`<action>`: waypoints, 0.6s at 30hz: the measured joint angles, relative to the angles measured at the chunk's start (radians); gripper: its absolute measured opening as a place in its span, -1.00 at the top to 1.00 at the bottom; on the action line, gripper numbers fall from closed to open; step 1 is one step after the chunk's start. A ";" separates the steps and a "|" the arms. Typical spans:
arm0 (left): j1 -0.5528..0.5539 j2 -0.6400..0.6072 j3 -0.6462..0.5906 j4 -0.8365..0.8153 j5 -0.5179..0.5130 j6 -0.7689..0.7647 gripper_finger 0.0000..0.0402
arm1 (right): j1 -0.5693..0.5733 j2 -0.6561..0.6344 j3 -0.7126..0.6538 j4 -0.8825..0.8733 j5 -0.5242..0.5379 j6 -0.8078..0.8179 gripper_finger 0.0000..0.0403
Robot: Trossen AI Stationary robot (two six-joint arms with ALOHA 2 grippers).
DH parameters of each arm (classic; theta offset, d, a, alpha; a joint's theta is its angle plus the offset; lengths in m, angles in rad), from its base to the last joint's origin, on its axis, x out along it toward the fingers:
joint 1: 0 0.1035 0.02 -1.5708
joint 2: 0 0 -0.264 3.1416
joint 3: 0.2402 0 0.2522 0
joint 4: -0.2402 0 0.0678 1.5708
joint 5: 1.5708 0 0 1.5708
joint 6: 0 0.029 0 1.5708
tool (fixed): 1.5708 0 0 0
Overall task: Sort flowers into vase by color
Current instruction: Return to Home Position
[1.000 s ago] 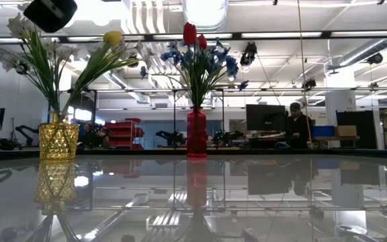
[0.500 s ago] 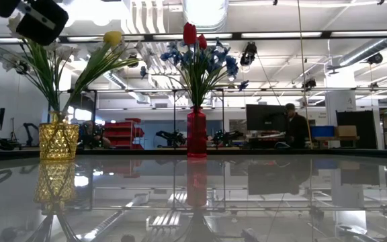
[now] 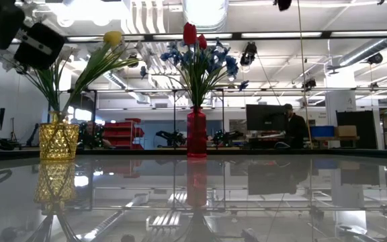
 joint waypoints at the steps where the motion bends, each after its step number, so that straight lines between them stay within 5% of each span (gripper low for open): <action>1: 0.000 -0.011 -0.014 0.001 0.015 -0.003 0.97 | 0.000 -0.008 -0.025 0.010 -0.001 0.000 0.76; 8: 0.001 -0.125 -0.079 0.021 -0.019 0.038 0.97 | 0.001 -0.045 -0.205 0.225 -0.034 -0.029 0.76; 13: 0.018 -0.186 -0.183 0.142 -0.208 0.039 0.97 | 0.002 -0.033 -0.358 0.404 -0.158 -0.057 0.76; 16: 0.024 -0.209 -0.255 0.269 -0.206 0.065 0.97 | 0.002 -0.023 -0.433 0.437 -0.157 -0.016 0.76; 18: 0.025 -0.219 -0.242 0.187 -0.199 0.067 0.97 | 0.002 -0.032 -0.471 0.441 -0.158 -0.005 0.76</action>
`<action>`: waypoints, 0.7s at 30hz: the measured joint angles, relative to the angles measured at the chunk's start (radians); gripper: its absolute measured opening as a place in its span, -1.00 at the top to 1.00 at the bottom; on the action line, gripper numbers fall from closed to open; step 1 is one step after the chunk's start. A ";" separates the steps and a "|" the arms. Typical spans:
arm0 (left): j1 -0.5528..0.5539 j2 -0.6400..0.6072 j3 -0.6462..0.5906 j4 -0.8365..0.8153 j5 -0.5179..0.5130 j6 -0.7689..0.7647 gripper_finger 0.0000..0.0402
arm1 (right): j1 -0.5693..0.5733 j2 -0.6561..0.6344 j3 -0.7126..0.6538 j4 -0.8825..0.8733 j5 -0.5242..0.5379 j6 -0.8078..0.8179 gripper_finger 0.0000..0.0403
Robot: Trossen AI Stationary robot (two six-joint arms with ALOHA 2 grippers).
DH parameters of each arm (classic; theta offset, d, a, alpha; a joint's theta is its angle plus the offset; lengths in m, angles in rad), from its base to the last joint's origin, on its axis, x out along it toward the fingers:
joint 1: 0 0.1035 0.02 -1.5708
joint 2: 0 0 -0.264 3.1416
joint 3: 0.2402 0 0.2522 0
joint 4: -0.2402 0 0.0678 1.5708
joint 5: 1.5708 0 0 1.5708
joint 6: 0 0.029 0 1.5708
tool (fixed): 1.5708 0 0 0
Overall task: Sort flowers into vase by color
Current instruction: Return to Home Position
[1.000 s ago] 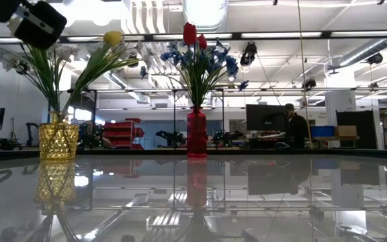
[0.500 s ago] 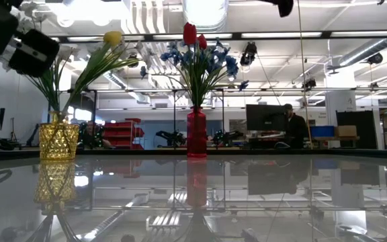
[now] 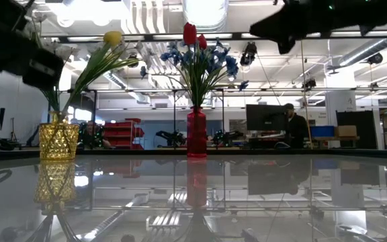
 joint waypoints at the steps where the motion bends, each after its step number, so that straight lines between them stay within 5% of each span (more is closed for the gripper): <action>1: 0.002 -0.003 0.003 -0.043 0.000 0.000 0.97 | 0.000 -0.011 -0.020 0.003 0.000 -0.002 0.76; 10: 0.122 -0.037 0.016 -0.196 0.000 0.026 0.97 | -0.001 -0.190 -0.233 0.174 0.000 -0.042 0.76; 17: 0.172 -0.175 0.005 -0.371 0.145 -0.029 0.97 | 0.000 -0.300 -0.406 0.176 -0.054 0.116 0.76; 21: 0.176 -0.262 0.002 -0.368 0.143 0.012 0.97 | 0.000 -0.341 -0.464 0.178 -0.054 0.159 0.76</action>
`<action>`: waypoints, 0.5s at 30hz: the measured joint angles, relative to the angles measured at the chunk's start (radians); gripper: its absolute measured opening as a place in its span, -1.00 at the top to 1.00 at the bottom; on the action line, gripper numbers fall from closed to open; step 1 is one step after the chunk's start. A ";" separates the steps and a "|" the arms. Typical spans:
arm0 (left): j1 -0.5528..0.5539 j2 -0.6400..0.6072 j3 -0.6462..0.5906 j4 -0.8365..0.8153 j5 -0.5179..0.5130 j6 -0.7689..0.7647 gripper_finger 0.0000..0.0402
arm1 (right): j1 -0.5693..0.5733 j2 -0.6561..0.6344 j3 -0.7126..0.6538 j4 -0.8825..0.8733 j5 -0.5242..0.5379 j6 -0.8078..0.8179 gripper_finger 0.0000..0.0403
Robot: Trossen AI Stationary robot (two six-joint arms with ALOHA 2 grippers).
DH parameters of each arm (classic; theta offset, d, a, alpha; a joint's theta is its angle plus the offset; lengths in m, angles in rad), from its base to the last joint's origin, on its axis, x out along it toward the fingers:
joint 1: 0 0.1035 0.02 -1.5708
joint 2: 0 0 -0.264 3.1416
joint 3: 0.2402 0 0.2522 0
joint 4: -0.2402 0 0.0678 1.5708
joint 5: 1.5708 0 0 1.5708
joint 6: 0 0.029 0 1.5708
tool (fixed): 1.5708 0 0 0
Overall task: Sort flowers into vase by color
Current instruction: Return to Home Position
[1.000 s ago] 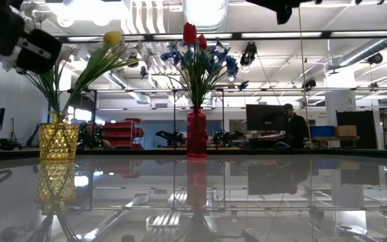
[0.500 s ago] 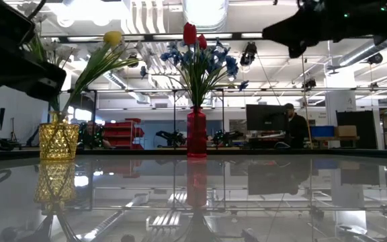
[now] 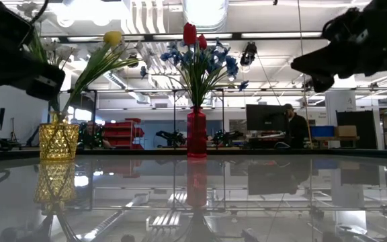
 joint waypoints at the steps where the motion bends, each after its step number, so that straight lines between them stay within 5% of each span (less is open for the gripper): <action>1: 0.003 -0.020 0.000 0.000 -0.007 0.016 0.97 | 0.000 -0.013 -0.014 0.007 0.000 0.007 0.76; 15: 0.023 -0.114 0.000 -0.002 -0.009 0.115 0.97 | 0.000 -0.242 -0.064 -0.237 -0.034 0.085 0.76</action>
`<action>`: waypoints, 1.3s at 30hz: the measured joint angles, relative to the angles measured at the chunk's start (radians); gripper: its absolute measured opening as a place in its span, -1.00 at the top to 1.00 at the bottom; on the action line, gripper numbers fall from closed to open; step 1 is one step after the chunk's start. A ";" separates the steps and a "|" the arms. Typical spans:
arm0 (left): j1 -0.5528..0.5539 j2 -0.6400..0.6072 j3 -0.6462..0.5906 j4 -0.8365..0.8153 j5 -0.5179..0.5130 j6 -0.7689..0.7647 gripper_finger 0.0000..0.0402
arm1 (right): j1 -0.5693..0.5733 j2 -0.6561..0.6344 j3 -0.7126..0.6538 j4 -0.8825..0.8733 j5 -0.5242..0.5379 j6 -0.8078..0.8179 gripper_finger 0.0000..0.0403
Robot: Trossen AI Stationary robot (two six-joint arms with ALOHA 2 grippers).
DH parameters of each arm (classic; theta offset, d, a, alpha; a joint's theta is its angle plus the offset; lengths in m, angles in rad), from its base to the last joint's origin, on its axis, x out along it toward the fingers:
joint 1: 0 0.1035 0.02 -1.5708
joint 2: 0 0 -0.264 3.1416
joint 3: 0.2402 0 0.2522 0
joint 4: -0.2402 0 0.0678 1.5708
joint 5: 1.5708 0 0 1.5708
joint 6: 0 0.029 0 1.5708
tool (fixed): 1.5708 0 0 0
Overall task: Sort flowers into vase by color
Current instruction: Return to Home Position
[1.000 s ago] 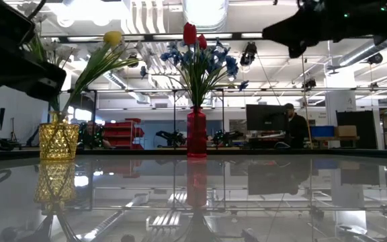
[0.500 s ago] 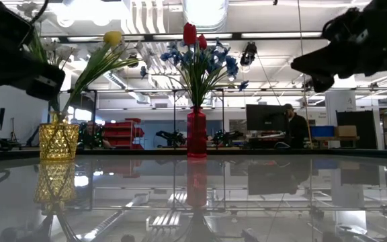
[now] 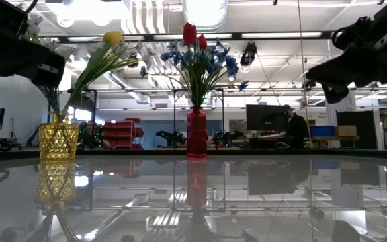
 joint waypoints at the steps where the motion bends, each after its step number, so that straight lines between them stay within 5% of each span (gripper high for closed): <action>1: 0.004 -0.007 0.000 0.002 -0.011 0.017 0.97 | 0.000 -0.018 0.000 -0.031 -0.011 0.015 0.76; 6: 0.065 -0.074 0.032 -0.087 -0.056 0.037 0.97 | 0.000 -0.130 0.000 -0.192 -0.018 0.037 0.76; 10: 0.085 -0.091 0.089 -0.289 0.042 -0.035 0.97 | 0.000 -0.223 -0.001 -0.242 -0.014 -0.017 0.76; 14: 0.085 -0.094 0.056 -0.112 0.142 -0.044 0.97 | 0.000 -0.280 -0.001 -0.251 0.043 -0.084 0.76; 18: 0.085 -0.080 -0.014 0.053 0.113 -0.073 0.97 | 0.000 -0.300 -0.002 -0.254 0.044 -0.110 0.76; 39: 0.084 -0.017 -0.005 0.045 0.119 -0.102 0.97 | 0.000 -0.258 -0.001 -0.252 0.045 -0.041 0.76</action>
